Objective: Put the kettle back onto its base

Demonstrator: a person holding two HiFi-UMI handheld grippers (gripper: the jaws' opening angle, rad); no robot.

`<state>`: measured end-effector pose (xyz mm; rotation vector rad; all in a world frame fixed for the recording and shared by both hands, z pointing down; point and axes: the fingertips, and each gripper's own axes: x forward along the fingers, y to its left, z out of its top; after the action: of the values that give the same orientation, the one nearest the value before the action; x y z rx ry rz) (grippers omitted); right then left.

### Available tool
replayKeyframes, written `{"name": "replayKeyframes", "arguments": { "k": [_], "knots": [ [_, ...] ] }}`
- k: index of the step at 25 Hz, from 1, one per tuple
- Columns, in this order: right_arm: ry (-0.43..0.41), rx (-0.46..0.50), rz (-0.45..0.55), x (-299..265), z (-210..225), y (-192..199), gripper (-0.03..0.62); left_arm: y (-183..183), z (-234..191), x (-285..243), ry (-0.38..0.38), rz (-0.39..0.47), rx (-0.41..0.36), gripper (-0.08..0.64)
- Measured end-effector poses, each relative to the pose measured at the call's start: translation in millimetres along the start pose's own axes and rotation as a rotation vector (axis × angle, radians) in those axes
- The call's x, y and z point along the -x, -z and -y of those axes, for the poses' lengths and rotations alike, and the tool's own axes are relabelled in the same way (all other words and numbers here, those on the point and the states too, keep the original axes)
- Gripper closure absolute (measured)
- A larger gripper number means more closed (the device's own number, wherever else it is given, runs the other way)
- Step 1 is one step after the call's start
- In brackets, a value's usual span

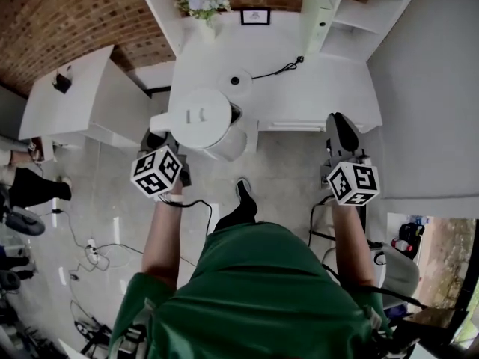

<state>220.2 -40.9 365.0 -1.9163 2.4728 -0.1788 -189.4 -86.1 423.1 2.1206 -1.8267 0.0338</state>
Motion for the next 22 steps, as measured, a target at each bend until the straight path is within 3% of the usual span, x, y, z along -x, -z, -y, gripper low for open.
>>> {"name": "replayKeyframes", "arguments": {
  "k": [8,22],
  "knots": [
    [-0.001,0.034,-0.046,-97.3,3.2,-5.6,0.52,-29.4,-16.8,-94.2,0.015,0.017,-0.052,0.396],
    [0.001,0.068,-0.108,-192.8,-7.7,4.0,0.522,-22.5,-45.1,-190.3,0.057,-0.038,-0.025,0.394]
  ]
}}
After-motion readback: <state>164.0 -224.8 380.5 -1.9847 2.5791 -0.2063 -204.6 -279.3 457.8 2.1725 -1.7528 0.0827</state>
